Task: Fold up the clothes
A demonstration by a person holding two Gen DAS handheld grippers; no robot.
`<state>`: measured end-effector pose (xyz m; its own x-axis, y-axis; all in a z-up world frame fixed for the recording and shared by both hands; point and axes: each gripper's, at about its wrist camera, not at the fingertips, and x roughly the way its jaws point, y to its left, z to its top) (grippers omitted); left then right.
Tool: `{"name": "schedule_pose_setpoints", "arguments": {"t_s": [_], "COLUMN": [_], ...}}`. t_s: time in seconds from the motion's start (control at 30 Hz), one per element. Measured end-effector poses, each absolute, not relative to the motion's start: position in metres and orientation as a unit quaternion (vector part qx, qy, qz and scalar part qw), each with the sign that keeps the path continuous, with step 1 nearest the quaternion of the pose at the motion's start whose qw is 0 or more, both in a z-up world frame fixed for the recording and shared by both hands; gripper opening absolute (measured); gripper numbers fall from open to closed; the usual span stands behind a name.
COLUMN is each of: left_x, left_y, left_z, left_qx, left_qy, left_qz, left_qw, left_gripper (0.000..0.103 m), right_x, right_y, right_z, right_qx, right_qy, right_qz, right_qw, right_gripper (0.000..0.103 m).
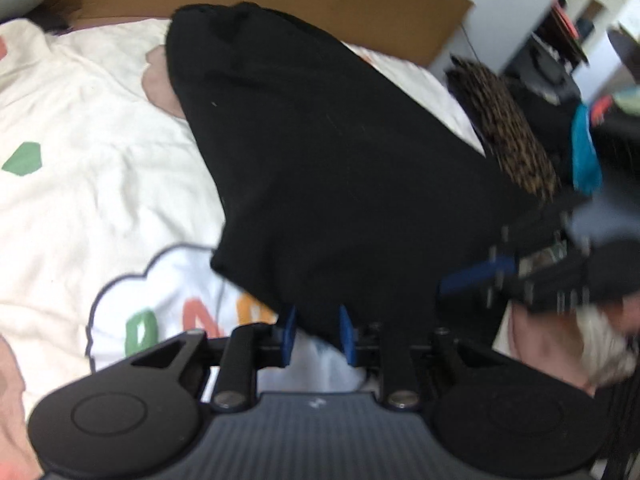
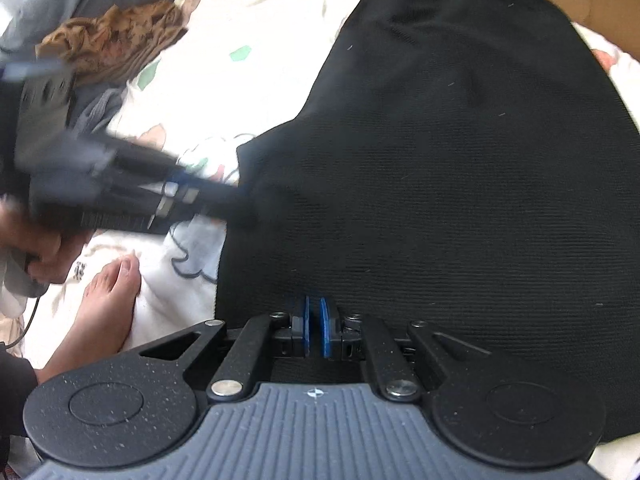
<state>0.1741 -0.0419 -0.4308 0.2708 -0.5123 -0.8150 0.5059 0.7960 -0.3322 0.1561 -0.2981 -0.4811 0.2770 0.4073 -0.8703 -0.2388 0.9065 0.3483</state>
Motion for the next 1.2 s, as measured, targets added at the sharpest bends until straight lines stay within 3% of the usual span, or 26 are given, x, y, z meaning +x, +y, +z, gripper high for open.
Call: {"name": "schedule_pose_setpoints", "arguments": {"t_s": [0.1, 0.27, 0.33, 0.47, 0.67, 1.2], "left_x": [0.167, 0.168, 0.17, 0.176, 0.18, 0.182], "left_y": [-0.036, -0.026, -0.021, -0.016, -0.019, -0.025], "left_z": [-0.429, -0.426, -0.426, -0.437, -0.469, -0.514], "left_qx": [-0.019, -0.074, -0.101, -0.169, -0.266, -0.388], "left_qy": [0.524, 0.546, 0.556, 0.576, 0.612, 0.623], "left_qz": [-0.321, -0.309, -0.308, -0.307, -0.298, -0.311], "left_qw": [0.789, 0.776, 0.766, 0.738, 0.683, 0.604], "left_gripper": [0.028, 0.047, 0.047, 0.047, 0.047, 0.046], "right_x": [0.156, 0.156, 0.157, 0.158, 0.158, 0.153], "right_y": [-0.316, -0.338, -0.344, -0.353, -0.368, -0.426], "right_z": [-0.479, -0.472, -0.469, -0.469, -0.472, -0.491], "right_qx": [0.083, 0.091, 0.087, 0.084, 0.062, 0.025], "right_qy": [0.562, 0.548, 0.541, 0.535, 0.534, 0.55], "right_qz": [0.183, 0.155, 0.147, 0.128, 0.073, -0.048], "right_qw": [0.803, 0.817, 0.824, 0.831, 0.84, 0.833], "right_gripper": [0.007, 0.008, 0.009, 0.025, 0.026, 0.028]}}
